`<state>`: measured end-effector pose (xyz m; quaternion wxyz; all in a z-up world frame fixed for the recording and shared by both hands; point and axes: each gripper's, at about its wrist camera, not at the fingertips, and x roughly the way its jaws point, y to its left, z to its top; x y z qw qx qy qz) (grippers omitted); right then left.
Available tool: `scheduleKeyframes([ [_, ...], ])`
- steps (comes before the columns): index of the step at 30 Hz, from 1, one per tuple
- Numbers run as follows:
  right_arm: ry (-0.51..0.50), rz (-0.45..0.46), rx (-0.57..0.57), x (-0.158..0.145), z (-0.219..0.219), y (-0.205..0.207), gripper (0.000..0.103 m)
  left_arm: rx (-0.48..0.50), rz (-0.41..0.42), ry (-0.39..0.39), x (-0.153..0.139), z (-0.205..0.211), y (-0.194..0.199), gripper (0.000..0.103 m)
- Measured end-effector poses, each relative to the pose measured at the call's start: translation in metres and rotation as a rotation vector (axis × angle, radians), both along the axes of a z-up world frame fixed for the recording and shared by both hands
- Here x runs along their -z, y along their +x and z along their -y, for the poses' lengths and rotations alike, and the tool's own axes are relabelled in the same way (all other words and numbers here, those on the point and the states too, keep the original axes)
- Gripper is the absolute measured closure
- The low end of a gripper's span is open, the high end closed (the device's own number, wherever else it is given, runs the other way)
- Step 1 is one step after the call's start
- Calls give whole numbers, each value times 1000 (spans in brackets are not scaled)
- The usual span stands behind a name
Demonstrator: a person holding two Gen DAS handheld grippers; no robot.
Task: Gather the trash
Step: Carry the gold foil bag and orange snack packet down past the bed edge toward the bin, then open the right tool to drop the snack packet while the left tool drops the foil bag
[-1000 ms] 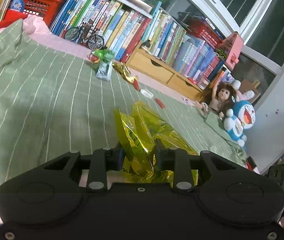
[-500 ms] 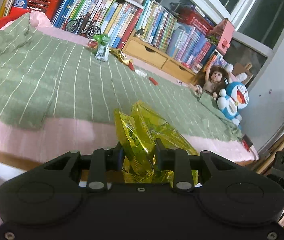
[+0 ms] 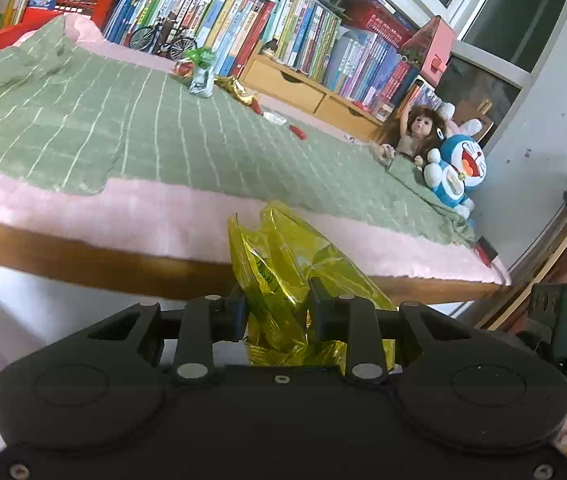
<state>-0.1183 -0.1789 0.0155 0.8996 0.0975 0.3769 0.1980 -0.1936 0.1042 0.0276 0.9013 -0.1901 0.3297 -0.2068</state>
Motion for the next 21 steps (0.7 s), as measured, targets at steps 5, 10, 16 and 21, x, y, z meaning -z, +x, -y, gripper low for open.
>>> scheduleKeyframes([
  [5, 0, -28, -18, 6, -3, -1, 52, -7, -3, 7, 2, -7, -12, 75],
  [10, -12, -45, -29, 8, -6, -1, 52, 35, -10, 48, 1, -9, -26, 75],
  [16, -23, -67, -50, 14, -13, -4, 52, 41, -42, 71, 9, -12, -35, 75],
  [21, -44, -86, -72, 21, -21, -6, 54, 47, -76, 62, 20, -14, -34, 75],
])
